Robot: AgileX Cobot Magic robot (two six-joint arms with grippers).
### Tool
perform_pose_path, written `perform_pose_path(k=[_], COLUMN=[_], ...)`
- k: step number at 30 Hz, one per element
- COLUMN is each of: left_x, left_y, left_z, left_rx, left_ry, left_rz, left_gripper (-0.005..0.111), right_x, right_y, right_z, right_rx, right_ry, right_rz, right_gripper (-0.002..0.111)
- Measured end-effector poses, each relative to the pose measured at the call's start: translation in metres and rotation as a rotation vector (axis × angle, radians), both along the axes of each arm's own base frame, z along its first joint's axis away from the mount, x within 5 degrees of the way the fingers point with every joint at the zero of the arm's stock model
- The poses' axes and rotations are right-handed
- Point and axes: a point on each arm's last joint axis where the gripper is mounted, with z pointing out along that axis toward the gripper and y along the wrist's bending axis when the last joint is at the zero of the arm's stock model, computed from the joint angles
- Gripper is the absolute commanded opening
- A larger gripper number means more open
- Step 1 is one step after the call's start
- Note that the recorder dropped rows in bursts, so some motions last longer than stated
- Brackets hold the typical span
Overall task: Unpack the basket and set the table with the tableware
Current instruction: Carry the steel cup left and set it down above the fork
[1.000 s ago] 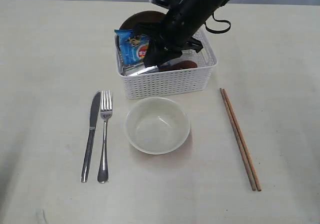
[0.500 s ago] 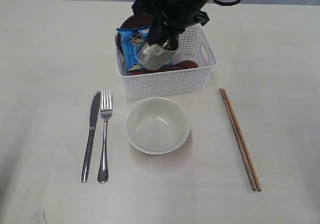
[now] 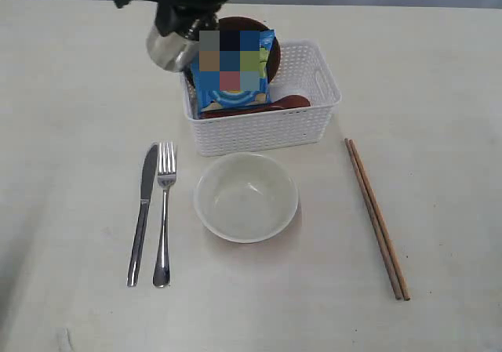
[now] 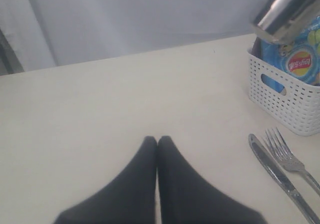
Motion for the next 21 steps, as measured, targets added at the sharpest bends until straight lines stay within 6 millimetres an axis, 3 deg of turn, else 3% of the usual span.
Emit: perform_pose_path(k=[4, 8, 12, 21], left_x=[0.0, 0.0, 0.0, 0.0], left_y=[0.0, 0.0, 0.0, 0.0], left_z=[0.0, 0.0, 0.0, 0.0], left_rx=[0.0, 0.0, 0.0, 0.0], left_ry=[0.0, 0.0, 0.0, 0.0], left_rz=[0.0, 0.0, 0.0, 0.0], left_gripper=[0.0, 0.0, 0.0, 0.0], right_x=[-0.002, 0.005, 0.011, 0.016], right_y=[0.033, 0.055, 0.069, 0.09], right_z=[-0.002, -0.029, -0.058, -0.084], right_rx=[0.008, -0.09, -0.237, -0.297], right_ry=[-0.008, 0.007, -0.02, -0.035], right_rz=[0.029, 0.033, 0.042, 0.06], right_gripper=[0.0, 0.0, 0.0, 0.0])
